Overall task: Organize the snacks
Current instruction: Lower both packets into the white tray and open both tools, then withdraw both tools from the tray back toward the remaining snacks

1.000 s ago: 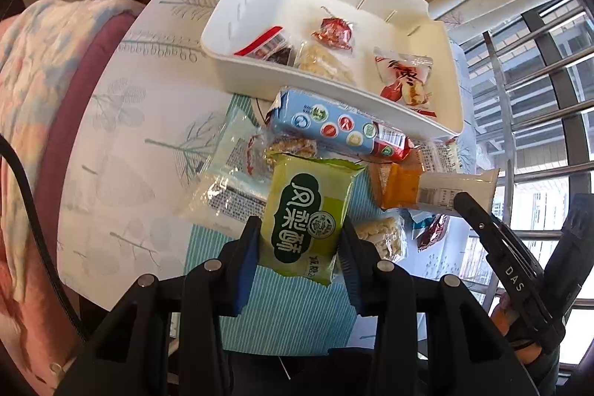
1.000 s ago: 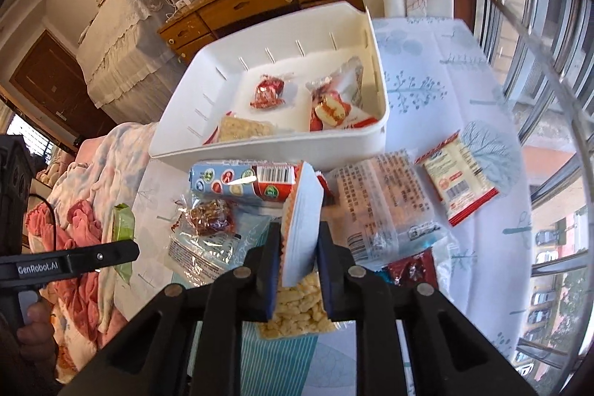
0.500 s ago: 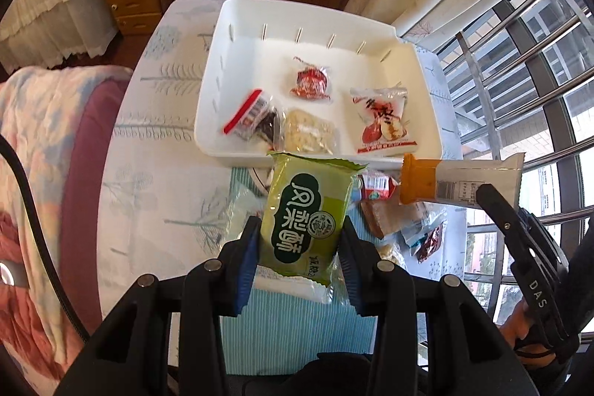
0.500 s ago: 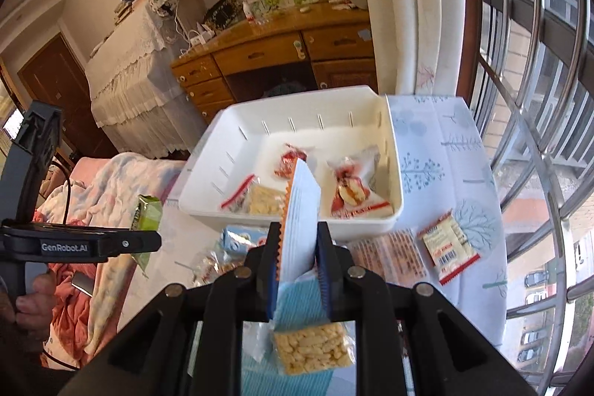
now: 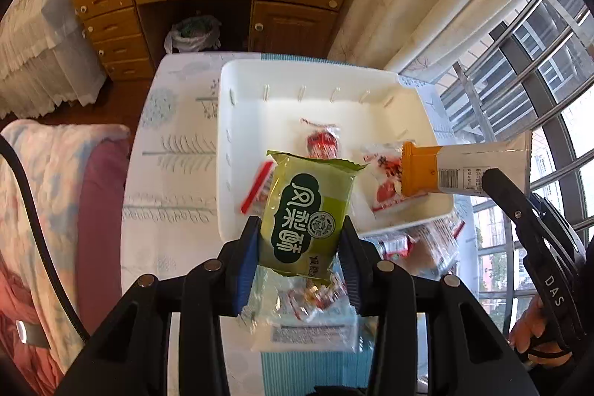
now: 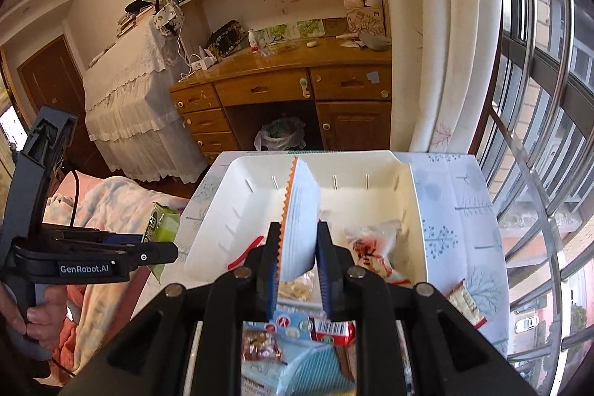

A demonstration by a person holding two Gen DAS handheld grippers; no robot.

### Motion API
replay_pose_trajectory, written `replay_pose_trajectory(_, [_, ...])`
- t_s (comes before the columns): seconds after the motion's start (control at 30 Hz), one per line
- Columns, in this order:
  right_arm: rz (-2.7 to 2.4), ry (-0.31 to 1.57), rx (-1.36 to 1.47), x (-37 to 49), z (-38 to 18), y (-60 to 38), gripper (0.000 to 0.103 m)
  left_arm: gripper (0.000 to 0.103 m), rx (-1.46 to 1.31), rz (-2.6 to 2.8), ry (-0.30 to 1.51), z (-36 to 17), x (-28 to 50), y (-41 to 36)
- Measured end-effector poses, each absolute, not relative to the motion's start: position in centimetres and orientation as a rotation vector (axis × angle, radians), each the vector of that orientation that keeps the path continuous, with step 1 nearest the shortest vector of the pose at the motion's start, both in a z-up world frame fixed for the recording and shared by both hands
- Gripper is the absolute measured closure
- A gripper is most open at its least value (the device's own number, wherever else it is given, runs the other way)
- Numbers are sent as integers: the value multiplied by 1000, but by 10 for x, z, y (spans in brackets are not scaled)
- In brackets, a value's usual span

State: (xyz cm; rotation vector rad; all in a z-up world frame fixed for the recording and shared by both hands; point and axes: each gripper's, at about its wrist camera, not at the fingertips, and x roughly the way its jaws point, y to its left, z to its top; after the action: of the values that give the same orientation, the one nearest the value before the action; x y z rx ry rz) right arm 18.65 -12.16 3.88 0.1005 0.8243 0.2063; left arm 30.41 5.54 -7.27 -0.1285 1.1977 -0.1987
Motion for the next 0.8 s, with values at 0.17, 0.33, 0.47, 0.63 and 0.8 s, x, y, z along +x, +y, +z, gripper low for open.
replay_pose_trajectory(0.17, [179,822,88,200,33,-111,85,64,-120,-227,1146,-76,321,60])
replay_pose_trajectory(0.33, [166,820,80,209,29,-105,85,64,-118,-233,1138,-82,330,62])
replay_pose_trajectory(0.47, [166,833,84,214,26,-107,83,59,-125,-240,1140,-85,333,59])
replay_pose_trajectory(0.63, [190,846,86,215,23,-112,63,50,-136,-219,1118,-80,328,56])
replay_pose_trajectory(0.8, [211,848,91,210,28,-119,58,46,-150,-177,1115,-72,318,54])
